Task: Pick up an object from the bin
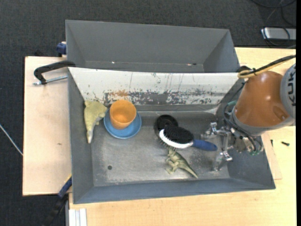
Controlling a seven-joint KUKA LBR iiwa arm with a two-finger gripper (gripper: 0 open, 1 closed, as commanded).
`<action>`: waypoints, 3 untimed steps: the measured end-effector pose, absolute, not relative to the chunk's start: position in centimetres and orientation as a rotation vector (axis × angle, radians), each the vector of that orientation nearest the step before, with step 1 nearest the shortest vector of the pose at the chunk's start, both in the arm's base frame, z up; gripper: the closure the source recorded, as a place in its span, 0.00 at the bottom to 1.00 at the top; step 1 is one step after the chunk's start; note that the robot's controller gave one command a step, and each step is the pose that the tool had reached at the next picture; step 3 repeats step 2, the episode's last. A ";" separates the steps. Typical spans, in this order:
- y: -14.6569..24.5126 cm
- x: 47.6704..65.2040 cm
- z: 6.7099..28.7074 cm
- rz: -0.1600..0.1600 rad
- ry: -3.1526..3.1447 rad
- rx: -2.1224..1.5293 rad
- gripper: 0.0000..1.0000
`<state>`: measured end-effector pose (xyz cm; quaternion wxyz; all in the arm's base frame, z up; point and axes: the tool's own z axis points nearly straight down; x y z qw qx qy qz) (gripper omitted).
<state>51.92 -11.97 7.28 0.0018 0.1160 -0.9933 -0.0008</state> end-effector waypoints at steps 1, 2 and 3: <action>-11.9 52.1 7.5 -0.001 -3.122 0.367 1.00; -12.7 49.4 27.9 0.008 -3.121 0.464 1.00; -12.7 49.4 27.9 0.008 -3.121 0.464 1.00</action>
Offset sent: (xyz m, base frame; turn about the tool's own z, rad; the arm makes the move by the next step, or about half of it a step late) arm 0.0000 0.0000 0.0000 0.0000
